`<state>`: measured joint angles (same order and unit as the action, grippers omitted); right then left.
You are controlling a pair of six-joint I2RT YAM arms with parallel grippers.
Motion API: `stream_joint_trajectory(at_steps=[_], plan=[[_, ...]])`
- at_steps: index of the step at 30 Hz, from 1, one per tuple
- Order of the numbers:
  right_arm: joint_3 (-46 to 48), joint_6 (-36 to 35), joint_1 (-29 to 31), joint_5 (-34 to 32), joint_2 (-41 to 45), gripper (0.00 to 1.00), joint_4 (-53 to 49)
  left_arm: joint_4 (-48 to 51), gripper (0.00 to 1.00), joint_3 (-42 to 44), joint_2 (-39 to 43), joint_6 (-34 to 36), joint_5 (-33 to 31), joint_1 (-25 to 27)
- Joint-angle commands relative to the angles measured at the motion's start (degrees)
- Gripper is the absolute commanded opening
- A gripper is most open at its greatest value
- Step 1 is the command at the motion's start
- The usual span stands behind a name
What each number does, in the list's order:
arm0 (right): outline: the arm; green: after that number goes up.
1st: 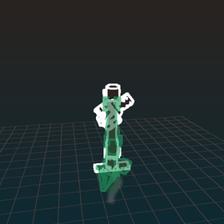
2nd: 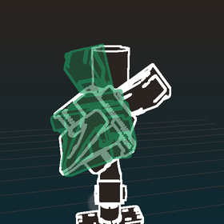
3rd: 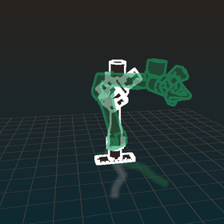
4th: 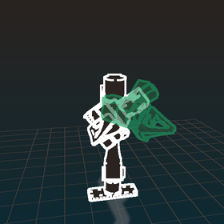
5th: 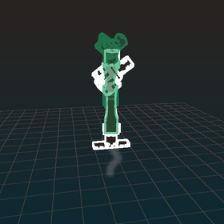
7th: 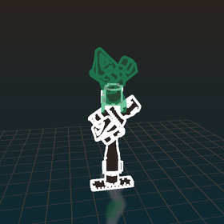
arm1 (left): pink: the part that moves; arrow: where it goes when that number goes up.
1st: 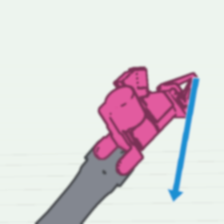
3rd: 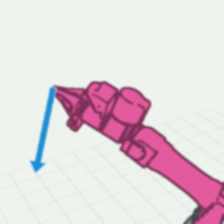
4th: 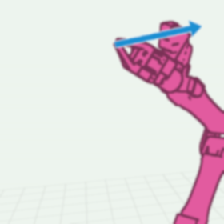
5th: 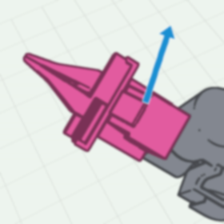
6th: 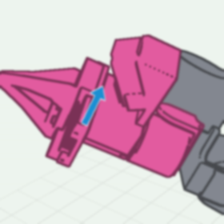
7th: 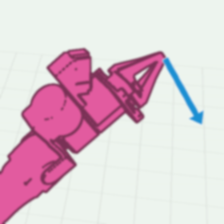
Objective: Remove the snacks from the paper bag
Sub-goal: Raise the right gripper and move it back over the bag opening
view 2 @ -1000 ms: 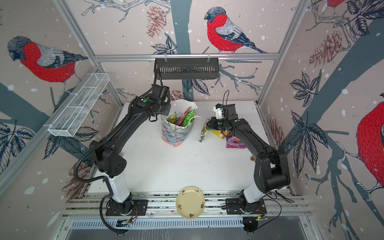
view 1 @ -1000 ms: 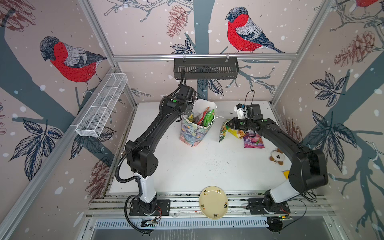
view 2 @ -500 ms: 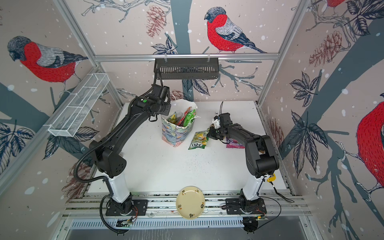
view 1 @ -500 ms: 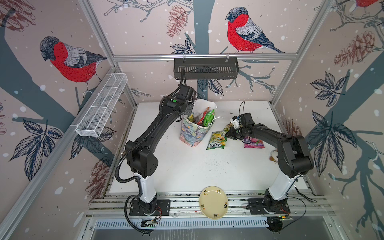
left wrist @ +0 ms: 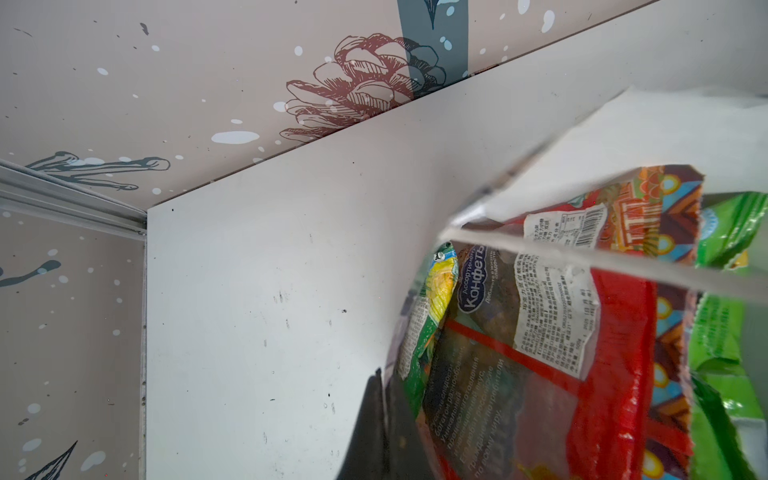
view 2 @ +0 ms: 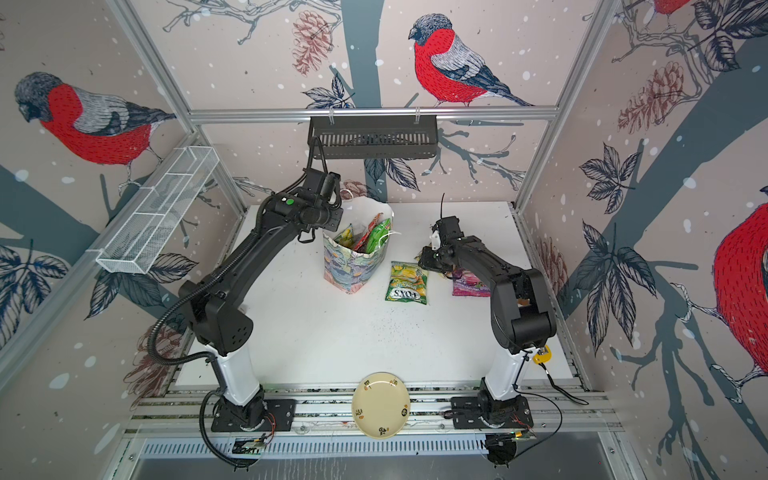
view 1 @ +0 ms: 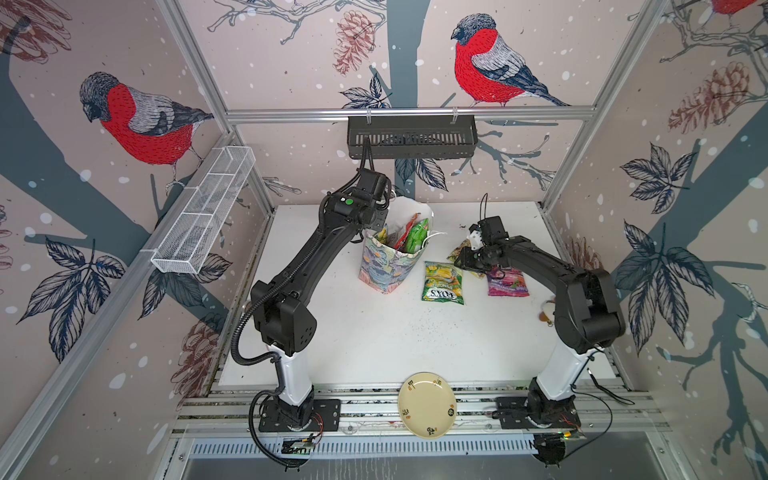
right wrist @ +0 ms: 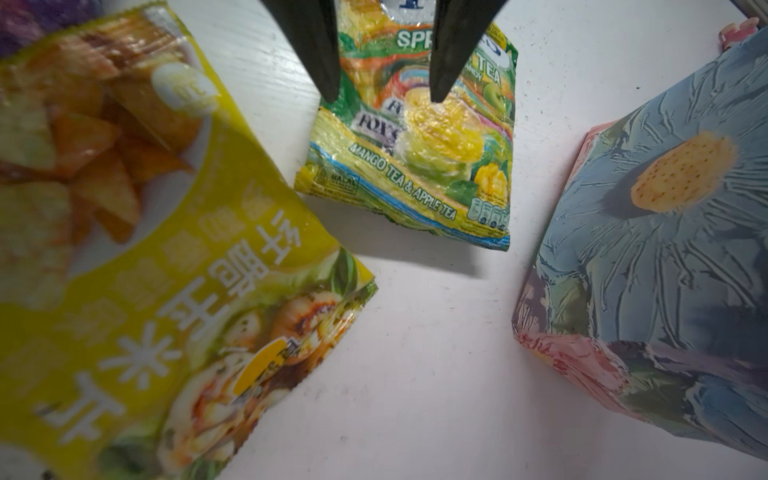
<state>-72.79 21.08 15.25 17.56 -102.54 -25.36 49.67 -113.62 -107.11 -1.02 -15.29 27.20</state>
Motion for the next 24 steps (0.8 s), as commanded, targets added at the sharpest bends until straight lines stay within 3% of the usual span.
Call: stream_joint_trajectory(at_steps=[1,7,13,18,24], plan=[[-3.4,-0.5,-0.1,-4.1,2.5,0.41,-3.5,-5.8,0.0,-0.4,0.4,0.3,3.3,0.4],[-14.7,1.1,0.7,-5.8,9.2,0.41,-4.4,-5.2,0.0,-2.1,-0.7,0.4,2.9,1.7],[-26.4,2.6,7.9,-3.3,10.1,0.41,-4.4,-5.1,0.0,-2.7,-1.3,0.4,1.8,3.3],[-27.5,5.5,12.6,1.6,8.5,0.39,-5.7,-5.5,0.0,-2.8,-1.5,0.1,1.8,4.2],[-23.1,6.2,16.0,2.5,7.9,0.36,-8.5,-5.6,0.0,-2.9,-1.9,-0.1,1.7,4.8]])
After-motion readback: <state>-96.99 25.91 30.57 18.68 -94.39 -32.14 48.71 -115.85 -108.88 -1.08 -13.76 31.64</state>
